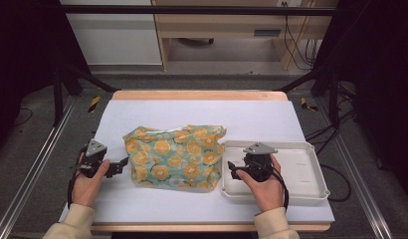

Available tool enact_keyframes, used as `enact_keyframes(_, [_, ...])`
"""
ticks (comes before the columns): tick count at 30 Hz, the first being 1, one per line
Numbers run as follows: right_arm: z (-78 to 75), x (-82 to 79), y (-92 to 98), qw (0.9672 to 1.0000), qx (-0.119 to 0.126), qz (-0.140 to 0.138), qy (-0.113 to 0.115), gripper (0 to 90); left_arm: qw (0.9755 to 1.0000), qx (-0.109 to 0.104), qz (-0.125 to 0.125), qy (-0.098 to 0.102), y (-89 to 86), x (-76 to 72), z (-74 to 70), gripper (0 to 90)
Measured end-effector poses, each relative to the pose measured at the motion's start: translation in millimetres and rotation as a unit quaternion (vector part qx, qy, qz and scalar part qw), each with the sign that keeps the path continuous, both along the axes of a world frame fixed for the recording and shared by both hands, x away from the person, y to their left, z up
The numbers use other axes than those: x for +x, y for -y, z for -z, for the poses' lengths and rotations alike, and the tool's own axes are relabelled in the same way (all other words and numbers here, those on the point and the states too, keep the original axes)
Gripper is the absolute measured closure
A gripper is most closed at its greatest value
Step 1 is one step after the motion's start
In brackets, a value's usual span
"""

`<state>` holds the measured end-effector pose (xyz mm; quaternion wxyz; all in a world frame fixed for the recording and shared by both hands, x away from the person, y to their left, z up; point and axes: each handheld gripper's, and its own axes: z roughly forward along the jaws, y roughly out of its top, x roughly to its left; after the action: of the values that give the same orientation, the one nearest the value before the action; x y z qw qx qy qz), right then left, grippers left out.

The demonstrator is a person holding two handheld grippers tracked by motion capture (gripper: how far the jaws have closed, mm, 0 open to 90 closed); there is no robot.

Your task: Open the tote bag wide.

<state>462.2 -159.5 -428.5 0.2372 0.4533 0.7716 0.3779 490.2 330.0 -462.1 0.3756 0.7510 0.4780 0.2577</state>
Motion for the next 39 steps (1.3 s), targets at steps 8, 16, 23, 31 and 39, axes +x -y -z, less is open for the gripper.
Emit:
enact_keyframes(8, [-21.0, 7.7, -8.0, 0.9999, -0.002, -0.015, -0.002, 21.3, 1.0000, -0.009, -0.003, 0.002, -2.1, 0.2, -0.4, 6.8])
enact_keyframes(16, [-64.2, 20.3, -30.7, 0.9970, -0.023, -0.073, 0.011, 29.3, 0.9999, -0.011, 0.000, -0.006, -1.7, -3.6, -0.7, 6.9])
enact_keyframes(23, [-97.5, 54.4, -57.4, 0.9933, -0.041, -0.107, 0.015, 30.1, 0.9998, -0.017, 0.012, -0.008, 1.9, -2.9, -0.6, 7.0])
enact_keyframes(31, [-82.5, 108.1, -95.0, 0.9865, -0.056, -0.149, -0.039, 26.4, 0.9996, -0.017, 0.020, -0.004, 1.7, -3.6, -2.5, 7.2])
enact_keyframes(39, [-48.4, 130.1, -117.4, 0.9767, -0.093, -0.171, -0.090, 49.1, 0.9995, -0.012, 0.028, -0.004, 3.9, -3.9, -2.9, 7.3])
